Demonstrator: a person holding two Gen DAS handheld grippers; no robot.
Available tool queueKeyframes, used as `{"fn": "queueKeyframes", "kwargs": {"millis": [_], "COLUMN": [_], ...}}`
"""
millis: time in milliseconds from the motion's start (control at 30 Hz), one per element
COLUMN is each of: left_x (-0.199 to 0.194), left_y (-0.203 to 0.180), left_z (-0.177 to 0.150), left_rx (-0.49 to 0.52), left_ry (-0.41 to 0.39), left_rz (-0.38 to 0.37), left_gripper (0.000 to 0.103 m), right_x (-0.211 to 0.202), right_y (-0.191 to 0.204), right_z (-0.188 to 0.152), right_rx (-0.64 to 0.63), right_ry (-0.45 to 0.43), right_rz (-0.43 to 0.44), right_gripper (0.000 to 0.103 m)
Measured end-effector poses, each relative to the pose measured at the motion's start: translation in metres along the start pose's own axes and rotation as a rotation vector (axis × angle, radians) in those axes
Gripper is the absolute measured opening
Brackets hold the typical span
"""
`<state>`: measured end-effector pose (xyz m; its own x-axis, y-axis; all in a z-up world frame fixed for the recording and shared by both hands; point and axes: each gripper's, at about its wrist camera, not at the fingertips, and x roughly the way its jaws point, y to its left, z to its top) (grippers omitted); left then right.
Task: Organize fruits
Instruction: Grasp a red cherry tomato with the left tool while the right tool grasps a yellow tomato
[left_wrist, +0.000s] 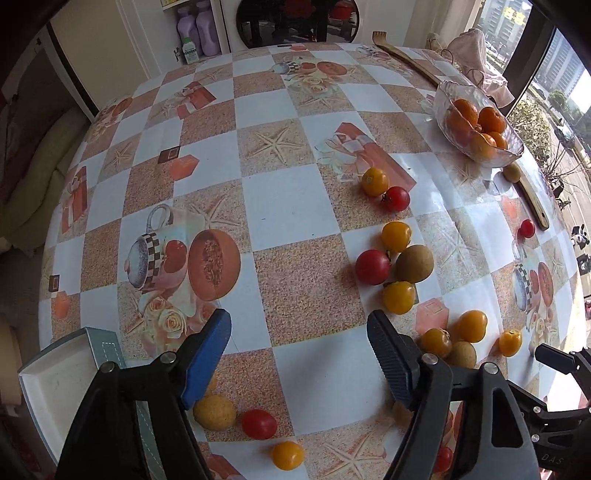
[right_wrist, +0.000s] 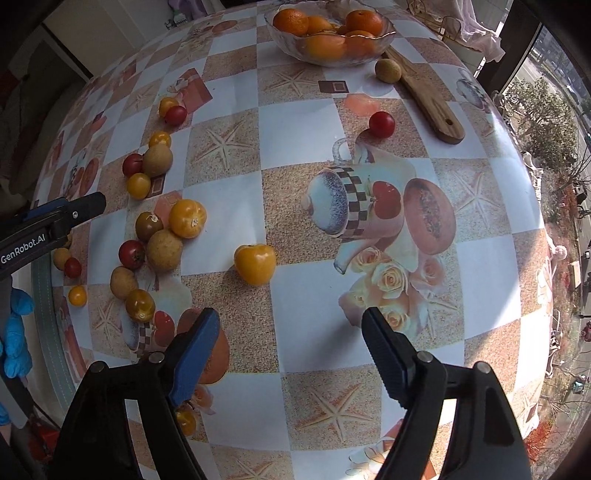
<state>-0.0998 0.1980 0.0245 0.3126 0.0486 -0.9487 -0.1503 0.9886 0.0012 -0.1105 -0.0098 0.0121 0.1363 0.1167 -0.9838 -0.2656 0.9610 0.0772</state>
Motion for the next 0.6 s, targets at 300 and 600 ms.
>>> {"fn": "queueKeyframes", "kwargs": {"millis": [300,600], "left_x": [0.013,0.022], "left_y": [-0.011,-0.019], "left_z": [0.018,0.035], "left_rx": [0.018,-0.003], "left_ry": [-0.035,-0.075], "left_rz": [-0.016,0.001], "left_gripper": [0.079,0.079], "right_x": [0.007,0.013], "right_y": [0.013,0.025], "right_z": [0.010,0.024], "right_rx": [-0.054,-0.112], "right_ry": [-0.028,-0.066], "right_rz": [-0.004,-0.033], "right_gripper": [0.074,0.064]}}
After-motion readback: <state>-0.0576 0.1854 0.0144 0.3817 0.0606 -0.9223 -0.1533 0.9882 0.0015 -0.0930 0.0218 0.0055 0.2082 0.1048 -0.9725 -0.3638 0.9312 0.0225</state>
